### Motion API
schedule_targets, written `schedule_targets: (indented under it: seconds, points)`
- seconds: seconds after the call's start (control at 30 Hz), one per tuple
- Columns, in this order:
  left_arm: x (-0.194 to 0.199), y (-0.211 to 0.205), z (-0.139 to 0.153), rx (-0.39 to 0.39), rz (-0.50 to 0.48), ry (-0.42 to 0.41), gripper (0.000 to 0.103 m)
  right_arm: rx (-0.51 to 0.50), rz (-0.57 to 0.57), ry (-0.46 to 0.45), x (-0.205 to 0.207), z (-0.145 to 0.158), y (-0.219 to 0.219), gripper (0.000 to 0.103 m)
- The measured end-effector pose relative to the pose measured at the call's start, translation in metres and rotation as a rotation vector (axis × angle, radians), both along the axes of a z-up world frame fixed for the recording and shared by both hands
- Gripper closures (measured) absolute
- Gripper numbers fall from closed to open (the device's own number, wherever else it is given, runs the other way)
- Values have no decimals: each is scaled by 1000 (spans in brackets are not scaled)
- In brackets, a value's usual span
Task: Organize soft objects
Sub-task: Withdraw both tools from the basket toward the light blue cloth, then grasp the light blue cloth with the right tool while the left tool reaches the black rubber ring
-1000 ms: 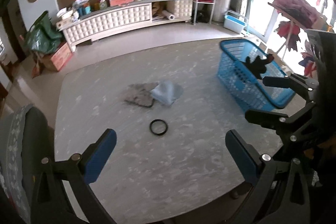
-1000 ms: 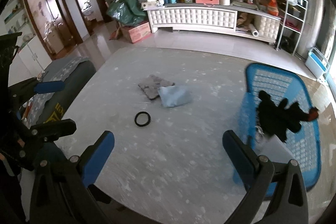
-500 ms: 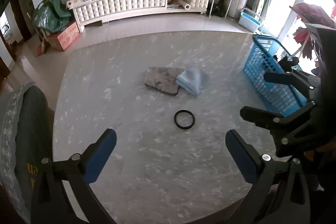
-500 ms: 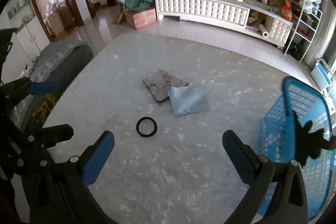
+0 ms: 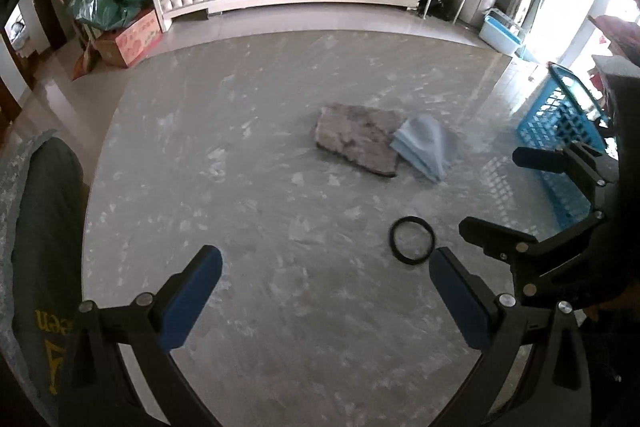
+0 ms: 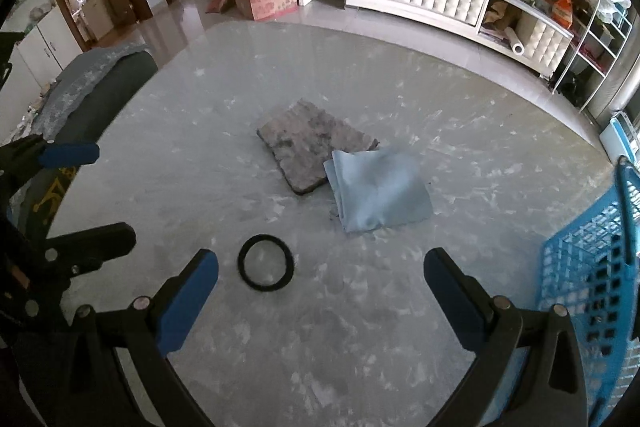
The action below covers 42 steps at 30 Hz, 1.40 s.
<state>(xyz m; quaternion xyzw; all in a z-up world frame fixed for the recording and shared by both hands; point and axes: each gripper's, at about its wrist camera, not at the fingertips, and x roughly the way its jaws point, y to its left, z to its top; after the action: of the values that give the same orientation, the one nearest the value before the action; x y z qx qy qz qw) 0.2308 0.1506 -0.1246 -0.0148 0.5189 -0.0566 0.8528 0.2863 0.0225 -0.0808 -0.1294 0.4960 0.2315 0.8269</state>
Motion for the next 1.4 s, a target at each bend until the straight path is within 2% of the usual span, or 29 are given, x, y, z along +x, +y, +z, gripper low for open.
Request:
schedule_targets:
  seconds: [0.17, 0.27, 0.47, 0.63, 0.83, 0.9, 1.1, 1.17, 1.23, 1.33, 1.4]
  points:
    - [17, 8, -18, 1, 19, 23, 0, -44, -18, 20, 15, -18, 3, 1]
    - [25, 9, -27, -9, 20, 32, 0, -62, -17, 31, 23, -28, 5, 11]
    - [30, 10, -42, -2, 25, 56, 0, -87, 4, 42, 33, -40, 11, 24]
    - [30, 15, -43, -7, 31, 53, 0, -93, 13, 81, 38, -49, 10, 38]
    - [30, 17, -43, -15, 31, 58, 0, -77, -16, 98, 42, -50, 3, 41]
    - [29, 18, -41, -14, 27, 54, 0, -85, -13, 88, 41, -49, 3, 45]
    - [28, 17, -39, -18, 22, 48, 0, -100, -24, 67, 40, -48, -2, 65]
    - [27, 18, -37, -23, 22, 45, 0, -106, -23, 64, 41, -48, -2, 78]
    - [26, 18, -36, -26, 26, 43, 0, -118, -26, 57, 44, -47, -3, 82]
    - [26, 20, -35, -43, 30, 43, 0, -139, 0, 56, 42, -46, 5, 95]
    - [25, 22, -33, -52, 31, 41, 0, -162, 18, 44, 40, -47, 13, 98]
